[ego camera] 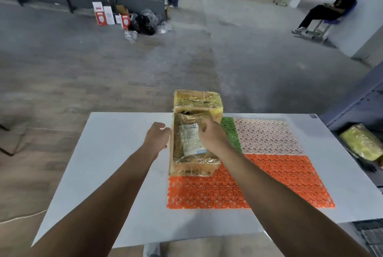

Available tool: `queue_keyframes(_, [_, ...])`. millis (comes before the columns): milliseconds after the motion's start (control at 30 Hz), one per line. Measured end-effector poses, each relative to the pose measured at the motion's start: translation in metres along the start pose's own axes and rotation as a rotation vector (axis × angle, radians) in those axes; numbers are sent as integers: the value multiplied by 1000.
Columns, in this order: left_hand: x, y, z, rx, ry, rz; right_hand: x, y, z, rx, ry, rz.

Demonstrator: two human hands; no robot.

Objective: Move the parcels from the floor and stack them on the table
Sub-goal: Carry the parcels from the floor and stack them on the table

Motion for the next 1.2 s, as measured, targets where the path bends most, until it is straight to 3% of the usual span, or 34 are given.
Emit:
queue_keyframes(200, [85, -17, -18, -14, 14, 184, 62, 15, -3, -85, -142, -228])
queue_keyframes(367, [185, -37, -48, -26, -8, 335, 130, 62, 1, -202, -209, -448])
queue_keyframes(533, [292, -90, -81, -51, -86, 553, 221, 114, -7, -161, -305, -651])
queue_keyframes(800, [494, -176, -160, -9, -213, 870, 409, 180, -24, 11, -524, -907])
queue_keyframes(1200, [823, -249, -293, 186, -295, 1176, 740, 278, 33, 150, -548, -1204])
Point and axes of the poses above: each hand's wrist, its own x-axis away from the middle knuckle, its own y-axis out of the palm, z = x × y, the point moved 5 cm from there along -x, towards the middle knuckle, and after that the axes turned 13 degrees about y, right-handed, at the moved point
